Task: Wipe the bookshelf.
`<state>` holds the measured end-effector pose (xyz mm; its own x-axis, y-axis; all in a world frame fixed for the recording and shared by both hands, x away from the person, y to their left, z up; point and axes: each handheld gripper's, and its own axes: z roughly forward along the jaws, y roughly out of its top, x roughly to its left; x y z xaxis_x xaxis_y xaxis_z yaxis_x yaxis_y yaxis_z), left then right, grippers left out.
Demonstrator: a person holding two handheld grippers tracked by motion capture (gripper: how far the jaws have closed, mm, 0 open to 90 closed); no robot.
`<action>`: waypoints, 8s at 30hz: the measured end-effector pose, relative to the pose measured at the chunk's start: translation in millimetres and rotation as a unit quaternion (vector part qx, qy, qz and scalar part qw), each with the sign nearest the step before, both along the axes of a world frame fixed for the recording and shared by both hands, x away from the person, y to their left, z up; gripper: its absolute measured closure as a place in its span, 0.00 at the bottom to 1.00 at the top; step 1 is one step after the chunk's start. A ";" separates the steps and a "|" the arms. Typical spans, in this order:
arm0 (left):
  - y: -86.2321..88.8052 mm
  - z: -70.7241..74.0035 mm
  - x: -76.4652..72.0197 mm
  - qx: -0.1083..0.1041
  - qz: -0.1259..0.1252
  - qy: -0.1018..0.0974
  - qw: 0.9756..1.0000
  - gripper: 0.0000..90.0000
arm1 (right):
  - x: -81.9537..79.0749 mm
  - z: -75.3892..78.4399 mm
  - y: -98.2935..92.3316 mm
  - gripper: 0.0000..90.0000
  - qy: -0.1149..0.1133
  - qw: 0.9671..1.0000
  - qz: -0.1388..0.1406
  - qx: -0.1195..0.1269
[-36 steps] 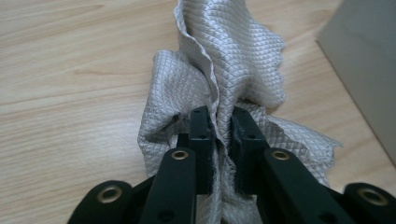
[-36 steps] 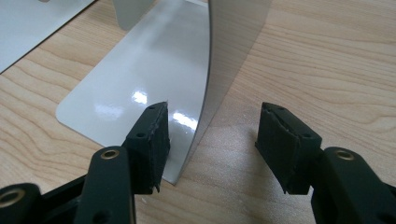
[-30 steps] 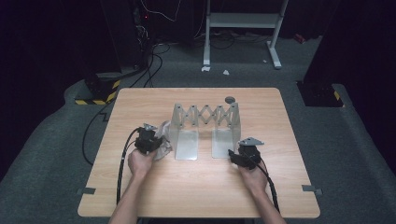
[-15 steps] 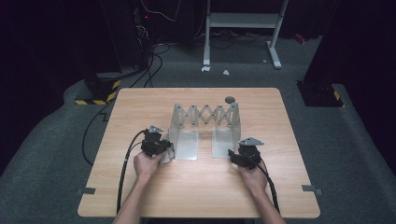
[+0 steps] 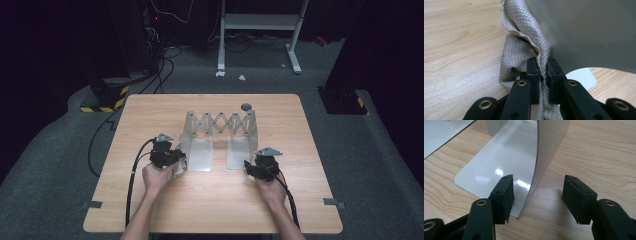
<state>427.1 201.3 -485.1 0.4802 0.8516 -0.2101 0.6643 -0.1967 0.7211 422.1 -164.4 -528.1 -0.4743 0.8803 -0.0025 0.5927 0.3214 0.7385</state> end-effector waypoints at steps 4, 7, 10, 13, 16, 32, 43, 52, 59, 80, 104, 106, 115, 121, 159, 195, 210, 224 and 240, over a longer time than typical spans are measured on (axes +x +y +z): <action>3.4 6.3 -3.2 -0.013 0.000 -0.006 1.000 0.91 | 0.0 0.0 0.0 0.47 0.000 1.000 0.000 0.000; 4.5 10.6 -6.3 -0.017 0.000 -0.009 1.000 0.91 | 0.0 0.0 0.0 0.47 0.000 1.000 0.000 0.000; 5.6 14.2 -8.4 -0.024 0.001 -0.012 1.000 0.91 | 0.0 0.0 0.1 0.47 0.000 1.000 0.001 0.000; 6.9 16.5 -9.7 -0.032 0.002 -0.011 0.999 0.91 | 0.0 0.0 0.1 0.46 0.000 1.000 0.001 0.000; 7.4 20.2 -10.9 -0.033 0.001 -0.013 0.999 0.91 | 0.0 0.0 0.1 0.46 0.000 1.000 0.001 0.000; 6.4 40.2 -18.3 -0.028 -0.009 -0.032 0.999 0.91 | 0.0 0.0 0.1 0.46 0.001 1.000 0.002 0.000; 9.4 67.0 -28.9 -0.035 -0.017 -0.050 0.998 0.91 | -0.1 0.0 0.2 0.46 0.001 1.000 0.002 0.000; 12.7 88.9 -34.4 -0.055 -0.016 -0.060 0.997 0.91 | 0.0 0.0 0.2 0.46 0.001 1.000 0.002 0.000; 13.0 100.4 -35.6 -0.059 -0.014 -0.067 0.996 0.91 | 0.0 -0.1 0.1 0.46 0.000 1.000 0.003 -0.001; 1.5 119.0 -23.2 -0.051 -0.010 -0.082 0.995 0.91 | 0.0 -0.1 0.0 0.46 0.000 1.000 0.002 0.000; -1.7 110.2 -6.4 -0.031 0.010 -0.092 0.995 0.91 | -0.1 -0.1 0.1 0.45 0.000 1.000 0.002 -0.001; -7.1 112.6 -6.8 -0.014 0.006 -0.100 0.995 0.91 | -0.2 -0.1 0.2 0.45 0.000 1.000 0.002 -0.001; -4.8 110.6 4.1 -0.020 0.012 -0.097 0.995 0.91 | -0.3 -0.1 0.2 0.45 0.000 1.000 0.000 -0.001; -3.9 106.4 8.7 -0.008 0.020 -0.091 0.996 0.91 | -0.3 -0.1 0.2 0.45 0.001 1.000 0.000 -0.001; -7.6 35.4 24.5 -0.006 0.028 -0.017 0.999 0.91 | -2.8 0.4 1.7 0.73 -0.005 1.000 0.022 0.004; -5.2 23.9 34.7 -0.016 0.019 0.004 1.000 0.91 | -3.5 0.4 2.4 0.80 -0.008 1.000 0.020 0.002; 0.7 91.7 37.6 -0.034 0.008 -0.061 0.998 0.91 | -3.7 0.3 2.1 0.80 -0.006 1.000 0.022 0.005; -2.1 79.5 64.6 -0.028 0.014 -0.040 0.999 0.91 | -3.7 0.3 2.1 0.80 -0.006 1.000 0.024 0.005; -5.1 44.1 69.7 -0.006 0.009 0.001 1.000 0.91 | -3.9 0.3 2.4 0.80 -0.007 1.000 0.025 0.003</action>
<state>496.8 196.2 -441.0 0.4638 0.8577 -0.2218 0.6694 -0.1753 0.7219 418.1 -162.1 -527.8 -0.5181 0.8553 -0.0045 0.5648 0.3460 0.7492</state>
